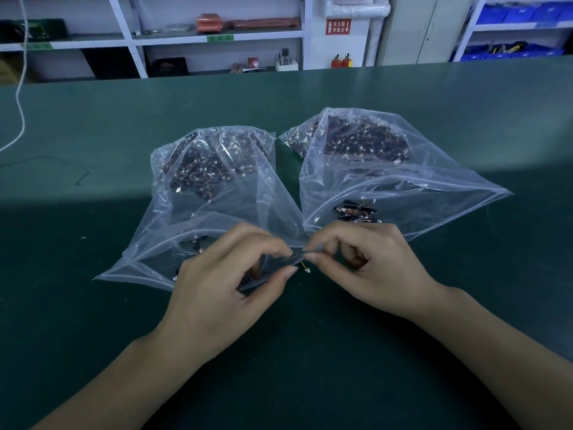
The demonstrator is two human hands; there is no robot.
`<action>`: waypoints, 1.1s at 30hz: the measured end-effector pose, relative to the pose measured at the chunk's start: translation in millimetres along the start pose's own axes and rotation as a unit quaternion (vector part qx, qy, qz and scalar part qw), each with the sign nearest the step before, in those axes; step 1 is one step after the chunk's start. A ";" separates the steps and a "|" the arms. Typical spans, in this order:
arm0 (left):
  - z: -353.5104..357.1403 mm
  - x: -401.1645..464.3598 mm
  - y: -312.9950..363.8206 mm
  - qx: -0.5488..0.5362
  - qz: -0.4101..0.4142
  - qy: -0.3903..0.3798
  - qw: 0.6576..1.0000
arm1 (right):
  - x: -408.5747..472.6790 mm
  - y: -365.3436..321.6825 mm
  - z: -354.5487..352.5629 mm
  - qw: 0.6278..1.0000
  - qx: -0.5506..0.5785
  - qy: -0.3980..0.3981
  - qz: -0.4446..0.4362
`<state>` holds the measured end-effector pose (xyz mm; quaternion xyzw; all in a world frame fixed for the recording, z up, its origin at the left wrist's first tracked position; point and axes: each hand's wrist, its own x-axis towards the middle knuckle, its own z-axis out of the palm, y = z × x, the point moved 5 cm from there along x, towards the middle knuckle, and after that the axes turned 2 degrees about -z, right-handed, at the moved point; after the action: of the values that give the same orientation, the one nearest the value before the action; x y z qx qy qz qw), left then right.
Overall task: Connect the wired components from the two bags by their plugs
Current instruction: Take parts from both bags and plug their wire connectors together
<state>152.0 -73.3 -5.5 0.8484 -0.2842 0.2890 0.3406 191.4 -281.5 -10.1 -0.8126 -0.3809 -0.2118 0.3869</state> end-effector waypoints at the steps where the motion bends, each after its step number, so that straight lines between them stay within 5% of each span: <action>1: -0.4 -0.1 -1.4 0.009 -0.003 -0.004 1.000 | 0.8 3.4 -3.4 1.000 -0.003 -0.002 0.004; 6: -5.7 3.0 -5.0 0.071 -0.011 -0.020 0.997 | 2.5 30.3 -23.6 0.997 0.015 -0.007 0.075; 18: -20.6 11.5 -19.7 0.226 0.025 -0.021 0.974 | -9.4 76.3 -49.7 0.951 -0.137 0.111 0.256; 26: -13.8 6.4 -35.9 0.292 -0.104 -0.152 0.939 | -7.7 62.5 -43.3 0.952 -0.159 0.117 0.234; 33: -12.3 6.0 -36.4 0.285 -0.156 -0.177 0.929 | -5.1 48.8 -36.7 0.959 -0.153 0.131 0.201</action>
<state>177.1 -43.8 -9.0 0.9808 -0.1099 0.1458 0.0692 224.7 -332.8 -13.7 -0.8871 -0.1191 -0.2902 0.3385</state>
